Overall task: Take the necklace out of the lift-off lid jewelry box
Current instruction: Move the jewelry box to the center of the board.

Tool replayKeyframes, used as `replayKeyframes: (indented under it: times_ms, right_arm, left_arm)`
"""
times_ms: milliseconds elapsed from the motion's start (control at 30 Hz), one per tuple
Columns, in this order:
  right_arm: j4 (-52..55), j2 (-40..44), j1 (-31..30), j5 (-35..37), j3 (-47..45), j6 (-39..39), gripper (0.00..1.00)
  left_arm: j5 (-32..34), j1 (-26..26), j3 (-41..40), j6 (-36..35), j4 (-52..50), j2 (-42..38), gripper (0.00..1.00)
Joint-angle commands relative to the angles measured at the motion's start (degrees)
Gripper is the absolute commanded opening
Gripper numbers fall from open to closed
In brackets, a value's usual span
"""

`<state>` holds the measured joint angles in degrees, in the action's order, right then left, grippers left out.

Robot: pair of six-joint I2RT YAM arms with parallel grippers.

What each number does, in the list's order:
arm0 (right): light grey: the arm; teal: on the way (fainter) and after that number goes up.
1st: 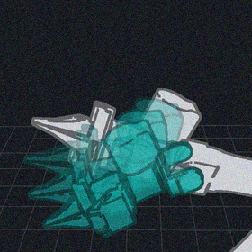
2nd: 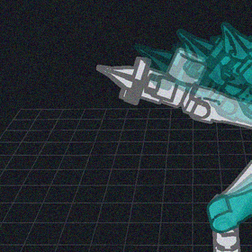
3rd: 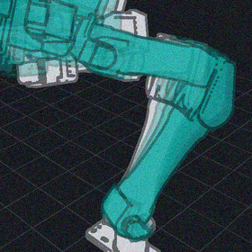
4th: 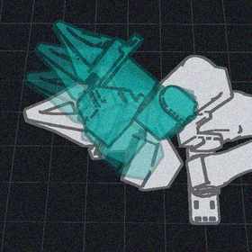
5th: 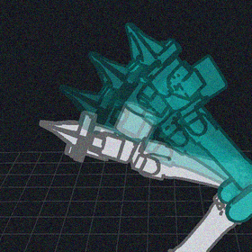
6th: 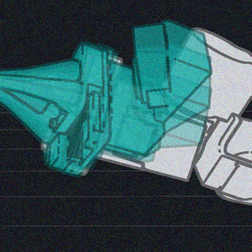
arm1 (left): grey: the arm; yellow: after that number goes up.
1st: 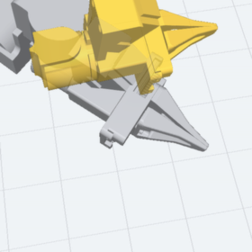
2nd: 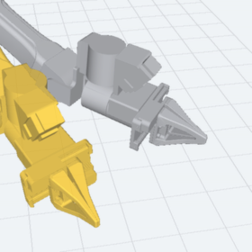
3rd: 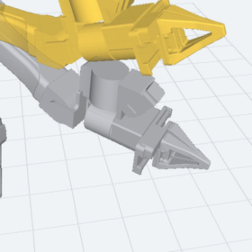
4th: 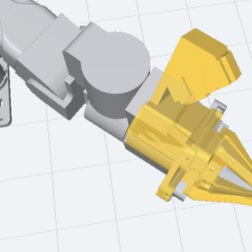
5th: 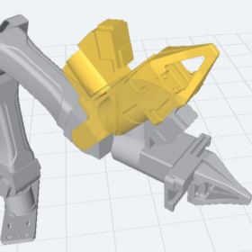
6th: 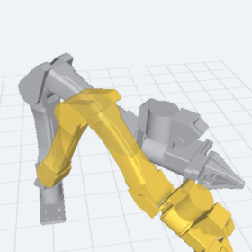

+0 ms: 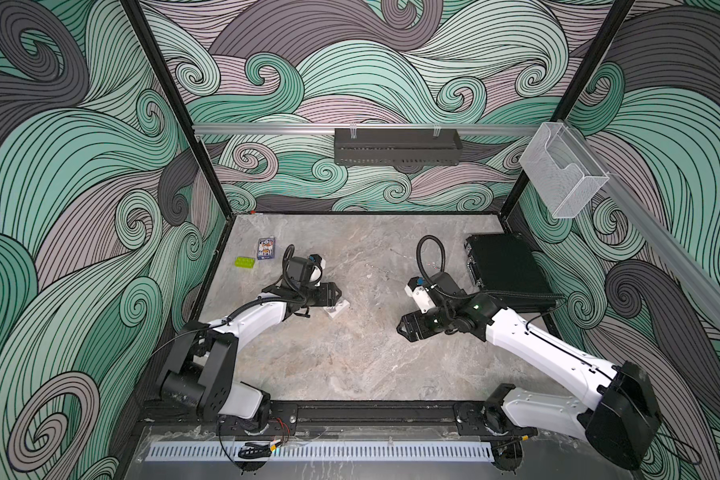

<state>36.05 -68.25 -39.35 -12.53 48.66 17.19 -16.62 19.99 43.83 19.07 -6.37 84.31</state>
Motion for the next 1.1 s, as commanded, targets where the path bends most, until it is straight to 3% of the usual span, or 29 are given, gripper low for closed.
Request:
replayKeyframes:
  times_ms: [0, 200, 400, 467, 600, 767, 1067]
  right_arm:
    - [-1.4, 1.6, -0.6, -1.6, -1.1, 1.0, 0.87]
    - [-1.8, 3.3, -1.2, -2.0, -2.8, 1.6, 0.87]
    - [-2.7, 3.5, -1.8, -2.8, -4.0, 1.7, 0.87]
    - [-2.9, 3.1, -2.1, -3.0, -4.0, 1.6, 0.87]
    - [-3.4, 2.6, -2.7, -3.3, -3.8, 1.5, 0.87]
    - [-3.9, 2.7, -3.4, -3.2, -4.0, 1.6, 0.86]
    - [-3.5, 2.5, -4.7, -3.0, -3.0, 1.4, 0.86]
  left_arm:
    - [-2.8, -0.2, 1.6, -1.0, 0.7, 2.4, 0.65]
    - [-9.1, 0.4, 1.3, -0.2, 3.3, 5.2, 0.59]
    - [-10.6, 5.0, -1.8, 2.5, 6.2, 3.4, 0.57]
    - [-9.1, 6.1, -2.2, 2.7, 5.7, 1.9, 0.57]
    - [4.6, 6.1, -1.0, 3.3, -0.6, -4.3, 0.62]
    - [12.9, 5.4, 2.1, 0.8, -6.2, -8.8, 0.70]
    - [5.7, 4.2, 8.3, -1.4, -9.9, 3.8, 0.68]
